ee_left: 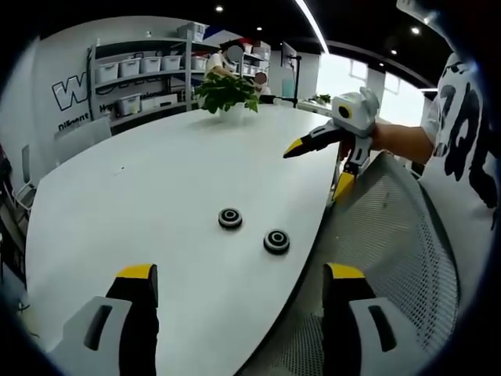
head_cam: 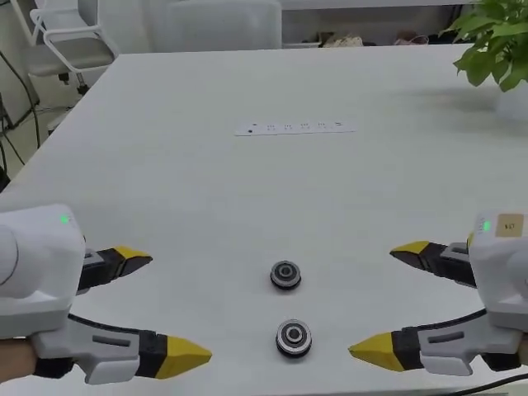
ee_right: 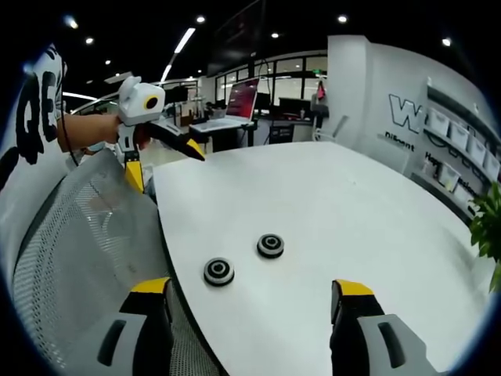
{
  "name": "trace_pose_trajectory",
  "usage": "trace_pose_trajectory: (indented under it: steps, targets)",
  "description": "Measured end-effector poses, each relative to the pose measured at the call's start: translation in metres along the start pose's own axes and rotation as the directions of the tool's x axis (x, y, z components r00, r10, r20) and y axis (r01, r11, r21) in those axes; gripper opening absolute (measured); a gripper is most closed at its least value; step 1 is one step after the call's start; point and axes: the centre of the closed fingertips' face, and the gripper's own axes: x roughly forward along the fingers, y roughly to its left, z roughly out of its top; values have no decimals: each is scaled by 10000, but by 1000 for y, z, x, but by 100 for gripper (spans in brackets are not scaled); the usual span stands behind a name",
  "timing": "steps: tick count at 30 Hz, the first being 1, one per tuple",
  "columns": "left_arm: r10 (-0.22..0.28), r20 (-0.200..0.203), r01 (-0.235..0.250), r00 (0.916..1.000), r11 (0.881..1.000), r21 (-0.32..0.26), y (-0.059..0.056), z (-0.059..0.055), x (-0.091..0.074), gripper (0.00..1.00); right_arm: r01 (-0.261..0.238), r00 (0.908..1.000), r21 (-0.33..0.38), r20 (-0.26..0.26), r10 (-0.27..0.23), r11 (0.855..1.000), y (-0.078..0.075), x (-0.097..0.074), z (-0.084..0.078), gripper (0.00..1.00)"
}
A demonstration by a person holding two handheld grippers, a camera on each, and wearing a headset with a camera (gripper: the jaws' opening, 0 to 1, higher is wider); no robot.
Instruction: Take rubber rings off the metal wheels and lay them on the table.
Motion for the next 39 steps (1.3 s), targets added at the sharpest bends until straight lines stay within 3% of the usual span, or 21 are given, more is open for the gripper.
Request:
trace_pose_trajectory:
  steps: [21, 27, 39]
  targets:
    - [-350, -176, 355, 9992, 9990, 277, 0, -2, 16, 78, -310, 9995, -344, 105, 314, 9989, 3, 10, -3, 78]
    - [-475, -231, 482, 9986, 9983, 312, 0, -3, 22, 78, -451, 9990, -487, -56, 448, 9978, 3, 14, -12, 78]
    - [-732, -347, 746, 9967, 9963, 420, 0, -8, 29, 77, -848, 9961, -486, 207, 859, 9952, 5, 20, -13, 75]
